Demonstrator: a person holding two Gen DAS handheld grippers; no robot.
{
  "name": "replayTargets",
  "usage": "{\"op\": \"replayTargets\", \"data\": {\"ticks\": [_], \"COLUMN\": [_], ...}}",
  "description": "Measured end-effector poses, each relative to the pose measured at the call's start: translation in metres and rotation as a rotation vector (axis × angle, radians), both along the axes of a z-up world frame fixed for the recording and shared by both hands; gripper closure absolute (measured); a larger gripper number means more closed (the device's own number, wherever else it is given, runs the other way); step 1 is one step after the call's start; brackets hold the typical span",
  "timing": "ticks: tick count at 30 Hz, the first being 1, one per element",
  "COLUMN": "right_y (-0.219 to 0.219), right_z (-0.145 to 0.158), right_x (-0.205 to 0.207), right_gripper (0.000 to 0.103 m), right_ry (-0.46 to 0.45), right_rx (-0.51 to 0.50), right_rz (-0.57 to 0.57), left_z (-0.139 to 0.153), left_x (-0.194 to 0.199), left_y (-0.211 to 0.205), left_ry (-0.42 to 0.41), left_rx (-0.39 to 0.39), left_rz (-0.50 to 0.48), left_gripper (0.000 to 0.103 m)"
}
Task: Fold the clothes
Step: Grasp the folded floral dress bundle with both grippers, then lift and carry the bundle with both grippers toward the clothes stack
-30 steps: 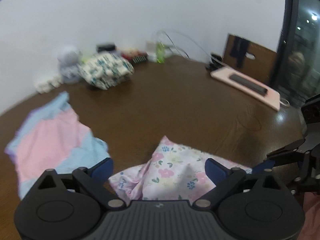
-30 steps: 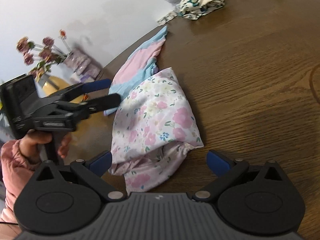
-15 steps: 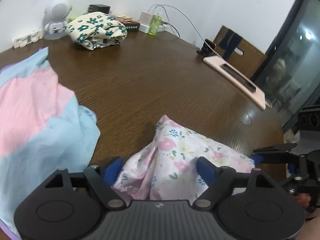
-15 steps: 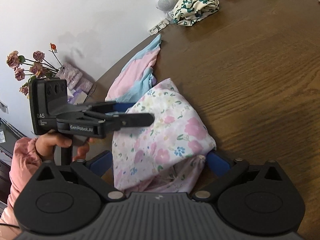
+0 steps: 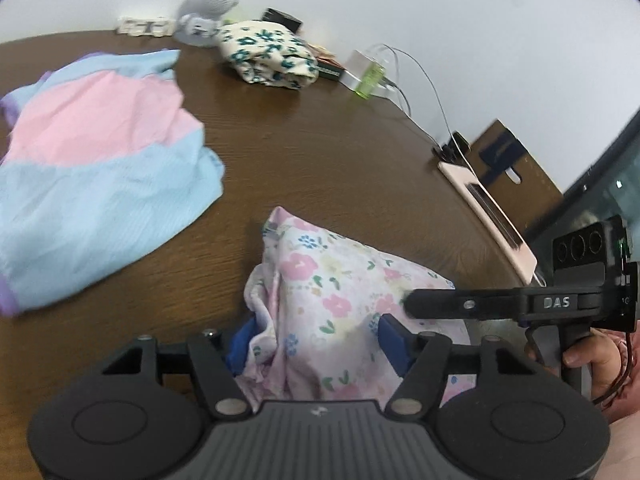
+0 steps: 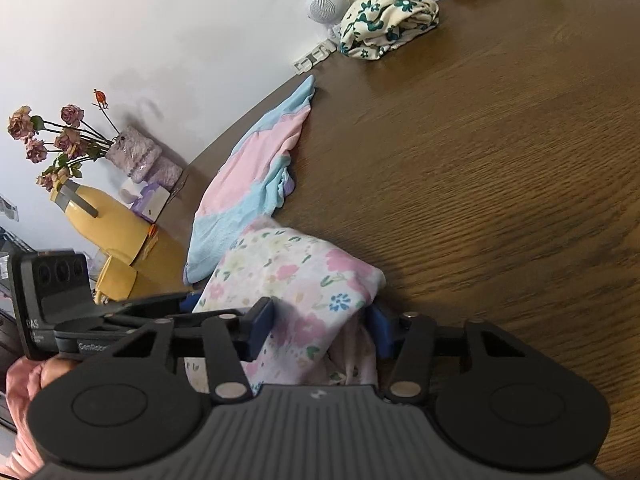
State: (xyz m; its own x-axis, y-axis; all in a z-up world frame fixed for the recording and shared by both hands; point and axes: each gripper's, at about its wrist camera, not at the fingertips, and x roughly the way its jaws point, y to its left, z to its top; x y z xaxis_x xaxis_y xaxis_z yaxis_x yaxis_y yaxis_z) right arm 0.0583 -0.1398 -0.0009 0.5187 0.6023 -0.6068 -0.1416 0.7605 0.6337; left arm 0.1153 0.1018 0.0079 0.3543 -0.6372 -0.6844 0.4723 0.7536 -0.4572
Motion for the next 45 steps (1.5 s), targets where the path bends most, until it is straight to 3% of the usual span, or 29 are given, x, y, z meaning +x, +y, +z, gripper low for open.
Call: {"op": "replayTargets", "data": {"ticks": [6, 11, 13, 16, 21, 28, 38, 45], "right_y": [-0.004, 0.003, 0.003, 0.0, -0.007, -0.021, -0.054, -0.079], "right_z": [0.002, -0.001, -0.005, -0.012, -0.018, -0.013, 0.041, 0.101], "right_x": [-0.012, -0.019, -0.017, -0.012, -0.005, 0.011, 0.047, 0.111], "right_gripper": [0.038, 0.039, 0.051, 0.065, 0.074, 0.081, 0.081, 0.081], "right_ry": [0.017, 0.001, -0.003, -0.005, -0.009, -0.04, -0.2, -0.343], "right_rx": [0.003, 0.033, 0.051, 0.084, 0.134, 0.172, 0.158, 0.167], "right_rz": [0.031, 0.051, 0.061, 0.071, 0.103, 0.163, 0.234, 0.236], "left_z": [0.002, -0.001, -0.003, -0.006, -0.011, -0.016, 0.027, 0.082], "left_x": [0.002, -0.003, -0.007, -0.012, -0.024, -0.038, -0.022, 0.03], "left_y": [0.003, -0.005, -0.005, -0.002, 0.0, -0.006, -0.041, -0.074], "left_ry": [-0.002, 0.0, -0.003, 0.017, 0.036, 0.039, -0.11, -0.269], "left_rx": [0.009, -0.004, -0.014, -0.049, -0.118, -0.242, -0.316, -0.382], "left_rz": [0.027, 0.025, 0.041, 0.077, 0.16, 0.276, 0.352, 0.408], "left_gripper": [0.035, 0.041, 0.042, 0.053, 0.068, 0.073, 0.076, 0.076]}}
